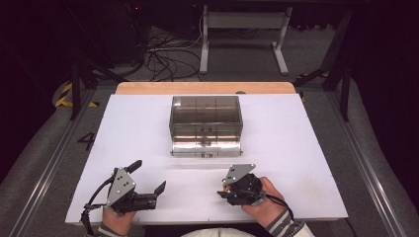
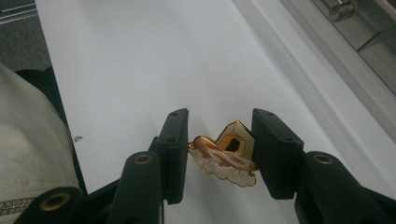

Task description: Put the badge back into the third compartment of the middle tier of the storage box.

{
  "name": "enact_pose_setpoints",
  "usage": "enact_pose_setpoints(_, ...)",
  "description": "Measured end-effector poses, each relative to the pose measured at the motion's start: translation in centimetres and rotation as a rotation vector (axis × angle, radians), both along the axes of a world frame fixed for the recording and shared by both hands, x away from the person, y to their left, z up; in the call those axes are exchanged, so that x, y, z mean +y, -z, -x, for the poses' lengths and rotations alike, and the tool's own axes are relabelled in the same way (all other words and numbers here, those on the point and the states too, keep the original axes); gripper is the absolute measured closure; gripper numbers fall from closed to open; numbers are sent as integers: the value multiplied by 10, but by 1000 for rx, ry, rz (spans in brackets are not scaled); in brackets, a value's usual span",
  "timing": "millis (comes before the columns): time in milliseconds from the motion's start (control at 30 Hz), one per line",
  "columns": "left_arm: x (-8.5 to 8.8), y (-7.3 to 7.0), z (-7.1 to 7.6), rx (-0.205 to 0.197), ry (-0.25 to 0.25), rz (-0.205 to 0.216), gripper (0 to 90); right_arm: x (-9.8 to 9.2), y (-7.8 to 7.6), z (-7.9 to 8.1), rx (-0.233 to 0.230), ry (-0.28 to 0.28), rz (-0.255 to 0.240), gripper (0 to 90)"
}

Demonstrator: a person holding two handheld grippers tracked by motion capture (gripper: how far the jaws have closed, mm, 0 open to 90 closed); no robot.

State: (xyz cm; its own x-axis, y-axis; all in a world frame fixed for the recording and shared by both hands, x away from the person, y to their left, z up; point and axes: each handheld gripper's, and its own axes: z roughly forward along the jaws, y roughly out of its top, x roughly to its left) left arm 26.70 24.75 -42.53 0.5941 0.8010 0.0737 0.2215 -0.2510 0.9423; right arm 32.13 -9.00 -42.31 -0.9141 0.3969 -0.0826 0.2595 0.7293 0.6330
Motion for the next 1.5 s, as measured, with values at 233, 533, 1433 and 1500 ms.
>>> enact_pose_setpoints(233,0,0,0,2,0,-2,29,0,-1,-1,-5,-5,-4,585)
enact_pose_setpoints(533,0,0,0,0,-3,-2,29,-4,-12,-5,-14,-5,-23,584)
enact_pose_setpoints(1433,0,0,0,0,-6,-6,29,-11,-41,-22,-67,10,-79,584)
enact_pose_setpoints(1500,0,0,0,0,-6,-6,29,-11,-42,-23,-69,11,-79,584)
